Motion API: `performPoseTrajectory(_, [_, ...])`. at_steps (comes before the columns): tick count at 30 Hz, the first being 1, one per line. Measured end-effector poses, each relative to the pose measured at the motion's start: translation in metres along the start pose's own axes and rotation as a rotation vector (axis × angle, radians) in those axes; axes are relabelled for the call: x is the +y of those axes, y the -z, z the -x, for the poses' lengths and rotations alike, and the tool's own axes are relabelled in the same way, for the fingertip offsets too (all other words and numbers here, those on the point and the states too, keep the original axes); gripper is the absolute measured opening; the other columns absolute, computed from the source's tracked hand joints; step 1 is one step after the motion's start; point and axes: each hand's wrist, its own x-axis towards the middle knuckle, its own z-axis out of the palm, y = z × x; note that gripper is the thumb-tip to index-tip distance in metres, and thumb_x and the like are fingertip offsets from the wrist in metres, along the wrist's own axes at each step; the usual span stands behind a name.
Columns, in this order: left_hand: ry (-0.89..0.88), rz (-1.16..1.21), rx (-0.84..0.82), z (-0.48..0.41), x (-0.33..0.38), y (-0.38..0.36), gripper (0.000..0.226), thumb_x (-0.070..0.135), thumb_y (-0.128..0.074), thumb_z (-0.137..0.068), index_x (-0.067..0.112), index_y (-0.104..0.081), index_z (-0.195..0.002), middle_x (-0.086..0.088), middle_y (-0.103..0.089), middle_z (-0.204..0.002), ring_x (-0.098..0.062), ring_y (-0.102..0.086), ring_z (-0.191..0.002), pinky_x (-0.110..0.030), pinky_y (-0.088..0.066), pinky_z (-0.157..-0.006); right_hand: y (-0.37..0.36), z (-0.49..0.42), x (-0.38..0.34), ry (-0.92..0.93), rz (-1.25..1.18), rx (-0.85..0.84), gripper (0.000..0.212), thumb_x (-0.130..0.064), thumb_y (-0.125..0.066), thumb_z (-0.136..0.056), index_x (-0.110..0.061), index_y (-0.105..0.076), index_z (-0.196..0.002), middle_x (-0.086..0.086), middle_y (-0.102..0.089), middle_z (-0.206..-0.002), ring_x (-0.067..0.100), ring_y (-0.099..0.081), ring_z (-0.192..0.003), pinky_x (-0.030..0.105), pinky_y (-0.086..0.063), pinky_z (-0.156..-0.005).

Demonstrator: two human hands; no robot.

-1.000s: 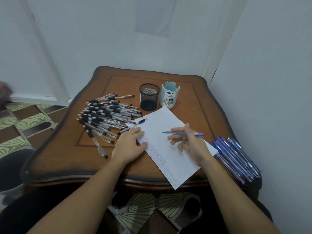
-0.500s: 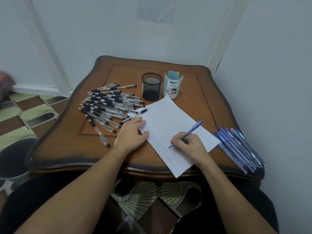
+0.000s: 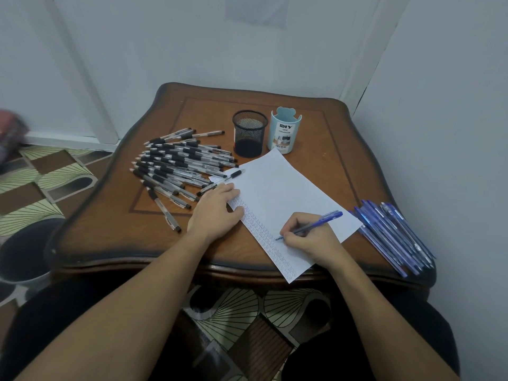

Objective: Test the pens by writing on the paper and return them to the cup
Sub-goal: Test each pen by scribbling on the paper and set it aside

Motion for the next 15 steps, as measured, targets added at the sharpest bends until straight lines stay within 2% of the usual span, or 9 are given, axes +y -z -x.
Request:
performPoseTrajectory(3, [0.002, -0.011, 0.001, -0.0003, 0.0003, 0.0000, 0.052, 0.037, -0.055, -0.094, 0.022, -0.048, -0.143, 0.005, -0.036, -0.154, -0.014, -0.025, -0.144, -0.036, -0.018, -0.118, -0.0016, 0.0012, -0.0006, -0.018, 0.007, 0.005, 0.005, -0.016, -0.064, -0.068, -0.011, -0.067, -0.066, 0.005, -0.070, -0.074, 0.014, -0.055, -0.071, 0.030, -0.041, -0.064])
performPoseTrajectory(6, [0.004, -0.015, 0.004, -0.0002, 0.0009, 0.0000, 0.052, 0.037, -0.055, -0.094, 0.023, -0.048, -0.143, 0.005, -0.036, -0.154, -0.013, -0.026, -0.144, -0.036, -0.019, -0.117, -0.0016, 0.0027, -0.0018, -0.014, 0.012, -0.007, 0.005, -0.011, -0.065, -0.070, -0.008, -0.066, -0.066, 0.005, -0.071, -0.074, 0.008, -0.052, -0.067, 0.023, -0.039, -0.060])
performPoseTrajectory(9, [0.009, -0.024, 0.000, -0.0005, 0.0008, -0.0001, 0.051, 0.038, -0.055, -0.095, 0.024, -0.047, -0.143, 0.006, -0.036, -0.154, -0.013, -0.026, -0.144, -0.036, -0.019, -0.117, -0.0029, 0.0023, -0.0024, -0.007, 0.012, -0.003, 0.010, -0.016, -0.064, -0.066, -0.006, -0.066, -0.066, 0.005, -0.071, -0.073, 0.005, -0.051, -0.064, 0.017, -0.037, -0.056])
performPoseTrajectory(15, [0.015, -0.027, -0.001, -0.0014, -0.0001, -0.0011, 0.051, 0.039, -0.054, -0.094, 0.025, -0.048, -0.143, 0.007, -0.036, -0.154, -0.012, -0.026, -0.144, -0.037, -0.019, -0.118, -0.0034, 0.0008, -0.0016, 0.003, 0.014, 0.004, 0.012, -0.017, -0.061, -0.066, -0.006, -0.065, -0.064, 0.006, -0.069, -0.070, 0.006, -0.054, -0.064, 0.021, -0.039, -0.058])
